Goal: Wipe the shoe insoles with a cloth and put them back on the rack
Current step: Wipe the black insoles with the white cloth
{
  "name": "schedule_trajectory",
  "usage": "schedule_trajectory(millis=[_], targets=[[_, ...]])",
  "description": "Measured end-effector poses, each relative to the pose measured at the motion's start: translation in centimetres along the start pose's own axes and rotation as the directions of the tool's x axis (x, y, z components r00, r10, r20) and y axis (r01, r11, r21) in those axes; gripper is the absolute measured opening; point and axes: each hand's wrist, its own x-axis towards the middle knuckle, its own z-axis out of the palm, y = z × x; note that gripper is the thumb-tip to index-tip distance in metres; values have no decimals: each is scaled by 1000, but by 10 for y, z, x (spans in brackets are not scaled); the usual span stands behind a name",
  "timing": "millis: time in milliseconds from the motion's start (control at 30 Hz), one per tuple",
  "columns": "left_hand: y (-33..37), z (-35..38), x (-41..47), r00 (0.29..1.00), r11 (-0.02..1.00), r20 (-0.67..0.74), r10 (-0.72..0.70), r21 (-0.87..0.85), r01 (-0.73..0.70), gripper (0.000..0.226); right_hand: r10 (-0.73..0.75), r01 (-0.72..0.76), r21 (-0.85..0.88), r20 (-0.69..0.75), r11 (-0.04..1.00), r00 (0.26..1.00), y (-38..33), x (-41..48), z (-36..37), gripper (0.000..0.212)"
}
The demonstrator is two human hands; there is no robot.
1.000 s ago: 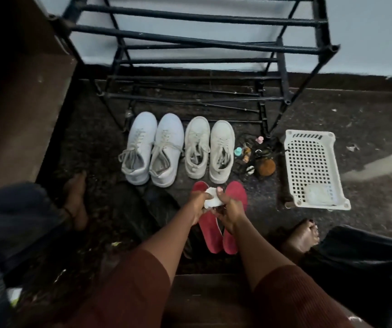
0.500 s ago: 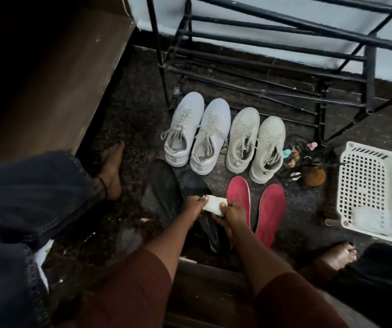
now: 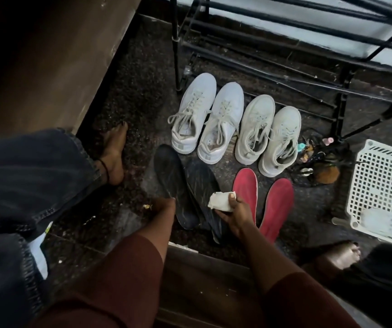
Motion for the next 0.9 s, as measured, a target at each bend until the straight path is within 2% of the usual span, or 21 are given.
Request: schedule_trajectory(millis=[67, 200, 267, 333, 433, 567, 667, 733, 800, 867, 900], targets=[[-4, 7, 11, 1000, 999, 5, 16, 32, -16, 69, 6, -6, 8, 7, 1000, 1000, 1, -1, -5, 23], [16, -13, -32, 995, 994, 22, 101, -35, -100, 44, 64, -65, 58, 17, 996, 998, 1, 1, -12, 17], [16, -16, -37, 994, 993, 31, 106, -53, -104, 39, 100, -102, 103, 25, 989, 995, -1, -1, -12, 21], [15, -18, -40, 991, 988, 63, 122, -108, -115, 35, 121, -124, 154, 30, 980, 992, -5, -5, -10, 28], [17, -24, -42, 984, 968, 117, 131, -227, -102, 31, 120, -129, 185, 57, 974, 991, -10, -13, -4, 18], [28, -34, -68, 967, 918, 35, 253, -323, -229, 18, 69, -87, 104, 165, 991, 984, -21, -31, 12, 16], [37, -40, -93, 937, 837, -39, 348, -436, -329, 25, 39, -69, 122, 234, 990, 971, -29, -45, 24, 24], [45, -47, -113, 946, 793, -33, 322, -537, -288, 31, 5, -43, 152, 247, 987, 969, -35, -55, 33, 37], [50, -54, -134, 964, 730, 30, 264, -660, -179, 33, -37, -10, 186, 249, 982, 968, -43, -67, 40, 44], [54, -61, -157, 954, 617, 173, 246, -786, -17, 22, -91, 41, 198, 250, 979, 964, -53, -84, 48, 43], [55, -65, -166, 928, 558, 262, 265, -827, 74, 23, -122, 74, 191, 251, 979, 960, -58, -93, 52, 42]])
